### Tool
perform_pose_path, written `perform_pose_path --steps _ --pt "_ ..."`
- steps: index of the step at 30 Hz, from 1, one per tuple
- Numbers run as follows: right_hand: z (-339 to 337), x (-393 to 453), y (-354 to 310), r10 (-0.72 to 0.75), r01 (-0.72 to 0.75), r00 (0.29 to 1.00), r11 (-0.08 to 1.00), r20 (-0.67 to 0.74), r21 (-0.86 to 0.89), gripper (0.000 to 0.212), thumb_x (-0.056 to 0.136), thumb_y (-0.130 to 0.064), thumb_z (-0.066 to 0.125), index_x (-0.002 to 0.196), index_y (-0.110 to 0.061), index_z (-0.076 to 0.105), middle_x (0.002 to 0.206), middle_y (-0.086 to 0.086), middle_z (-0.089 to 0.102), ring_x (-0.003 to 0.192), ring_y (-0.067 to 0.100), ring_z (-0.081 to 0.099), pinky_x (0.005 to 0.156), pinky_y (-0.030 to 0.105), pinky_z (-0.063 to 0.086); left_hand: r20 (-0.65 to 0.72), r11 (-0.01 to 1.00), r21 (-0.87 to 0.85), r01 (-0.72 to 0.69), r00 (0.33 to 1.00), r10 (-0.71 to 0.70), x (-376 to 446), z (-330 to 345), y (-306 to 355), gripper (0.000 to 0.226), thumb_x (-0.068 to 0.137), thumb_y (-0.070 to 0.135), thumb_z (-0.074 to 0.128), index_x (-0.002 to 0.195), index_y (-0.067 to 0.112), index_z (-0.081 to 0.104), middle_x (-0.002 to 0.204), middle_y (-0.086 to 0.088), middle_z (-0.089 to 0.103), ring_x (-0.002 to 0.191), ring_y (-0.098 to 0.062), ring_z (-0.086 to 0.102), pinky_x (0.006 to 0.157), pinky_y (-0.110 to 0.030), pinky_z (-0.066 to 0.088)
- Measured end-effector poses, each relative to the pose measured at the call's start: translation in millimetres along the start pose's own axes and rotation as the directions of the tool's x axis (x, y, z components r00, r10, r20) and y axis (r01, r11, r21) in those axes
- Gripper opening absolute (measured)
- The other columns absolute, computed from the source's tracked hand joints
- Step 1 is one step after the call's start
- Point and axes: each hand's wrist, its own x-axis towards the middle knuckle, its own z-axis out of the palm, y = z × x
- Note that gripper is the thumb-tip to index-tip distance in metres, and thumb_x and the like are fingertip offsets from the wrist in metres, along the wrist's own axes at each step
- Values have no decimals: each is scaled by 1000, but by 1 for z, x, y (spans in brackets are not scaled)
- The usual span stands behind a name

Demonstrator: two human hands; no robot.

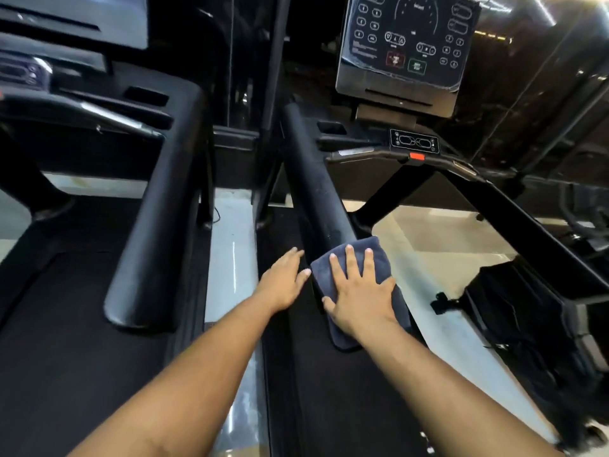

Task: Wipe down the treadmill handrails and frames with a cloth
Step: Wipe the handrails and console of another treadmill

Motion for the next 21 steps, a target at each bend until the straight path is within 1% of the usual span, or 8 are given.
perform_pose_path --steps 4,6,8,10,12,14,18,21 --pt "-7 38 -9 -11 11 1000 998 -1 -54 75 104 -52 36 164 -29 -2 171 6 -17 156 41 -12 110 69 30 62 981 141 -132 990 124 20 5 -3 64 108 27 45 165 23 16 173 2 10 159 -20 13 125 -52 22" --pt "-14 64 -19 -2 3 1000 997 18 -78 72 104 -50 35 164 -30 0 172 6 -15 156 41 -11 108 70 30 82 982 142 -122 990 112 32 2 -3 70 104 18 46 165 24 13 173 3 10 159 -19 14 124 -54 21" --pt "-16 74 -24 -12 17 999 989 38 -145 76 103 -56 36 164 -30 -1 172 6 -15 156 42 -11 108 72 29 103 985 128 -119 989 106 45 -4 -7 75 100 13 47 165 25 12 173 3 9 159 -19 13 124 -56 22" --pt "-15 55 -21 -78 93 994 976 80 -199 81 100 -62 37 164 -30 -1 172 5 -16 156 40 -14 109 74 24 148 974 162 -158 980 134 53 -12 -9 76 100 9 45 165 27 10 173 4 8 159 -17 11 125 -56 20" --pt "-5 23 -16 -168 202 976 936 139 -288 80 100 -59 38 164 -30 1 171 1 -19 156 36 -19 110 78 15 181 971 165 -173 973 143 60 -18 -12 81 98 2 43 165 32 9 173 6 8 159 -15 10 125 -55 18" --pt "2 2 -14 -213 262 963 888 167 -377 75 102 -55 36 165 -29 4 171 0 -20 156 33 -20 108 81 8 175 976 145 -164 975 138 65 -21 -14 85 95 -3 42 164 35 12 173 8 10 159 -15 11 125 -56 18" --pt "-4 46 -32 -224 280 957 877 183 -390 65 105 -47 34 164 -27 17 173 0 -8 157 32 -18 104 85 7 116 990 56 -131 985 124 82 -28 -19 86 90 -5 44 162 36 24 172 6 16 158 -17 18 124 -55 24" --pt "-3 75 -61 -205 348 930 754 305 -556 60 108 -42 25 164 -24 17 173 7 -4 156 38 -19 100 89 4 81 997 -31 -75 994 78 92 -36 -26 84 88 -4 45 160 35 30 171 5 21 155 -21 27 122 -48 30"
